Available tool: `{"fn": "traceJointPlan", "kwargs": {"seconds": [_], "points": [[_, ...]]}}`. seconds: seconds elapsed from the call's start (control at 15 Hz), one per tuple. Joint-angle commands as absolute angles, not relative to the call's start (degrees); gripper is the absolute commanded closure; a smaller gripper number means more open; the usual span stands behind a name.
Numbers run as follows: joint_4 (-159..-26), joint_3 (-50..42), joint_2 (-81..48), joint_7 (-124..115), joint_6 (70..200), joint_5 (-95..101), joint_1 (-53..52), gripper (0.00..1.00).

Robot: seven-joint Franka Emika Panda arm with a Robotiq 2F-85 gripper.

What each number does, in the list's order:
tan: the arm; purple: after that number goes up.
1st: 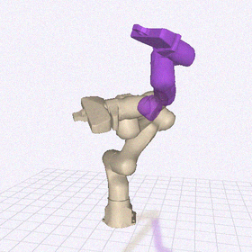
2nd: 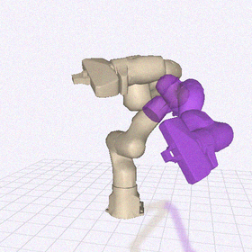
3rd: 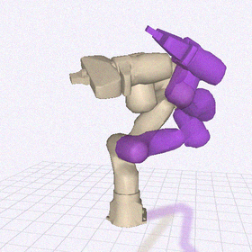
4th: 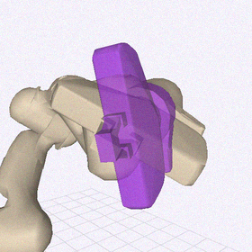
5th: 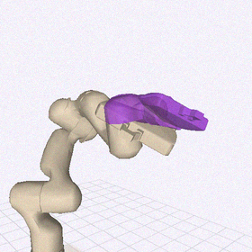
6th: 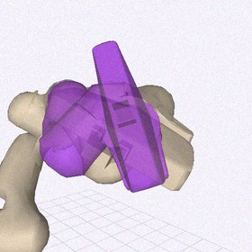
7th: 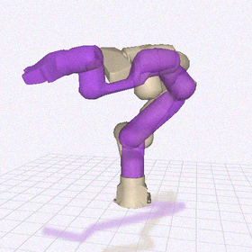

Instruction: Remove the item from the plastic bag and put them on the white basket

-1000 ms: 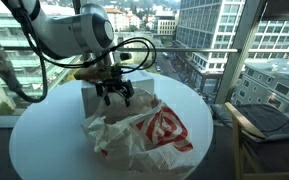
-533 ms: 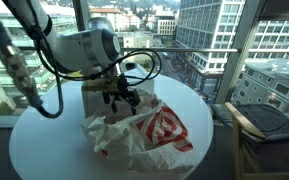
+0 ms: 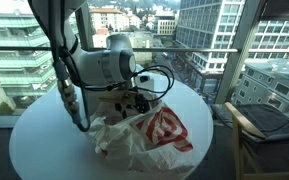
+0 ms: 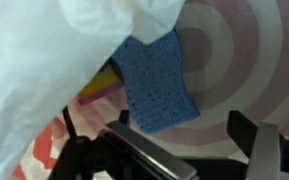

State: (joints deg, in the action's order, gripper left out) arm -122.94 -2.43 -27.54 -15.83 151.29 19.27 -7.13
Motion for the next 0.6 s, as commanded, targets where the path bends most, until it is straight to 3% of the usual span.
{"fn": "traceJointPlan", "kwargs": {"seconds": [0.0, 0.47, 0.53], "points": [[-121.04, -3.04, -30.48, -11.82, 153.05, 16.84, -6.53, 0.00], [-116.68, -3.07, -36.23, -6.83, 152.81, 15.11, -5.17, 0.00], [-116.30, -2.86, -36.65, -5.94, 153.04, 14.90, -4.90, 0.25]]}}
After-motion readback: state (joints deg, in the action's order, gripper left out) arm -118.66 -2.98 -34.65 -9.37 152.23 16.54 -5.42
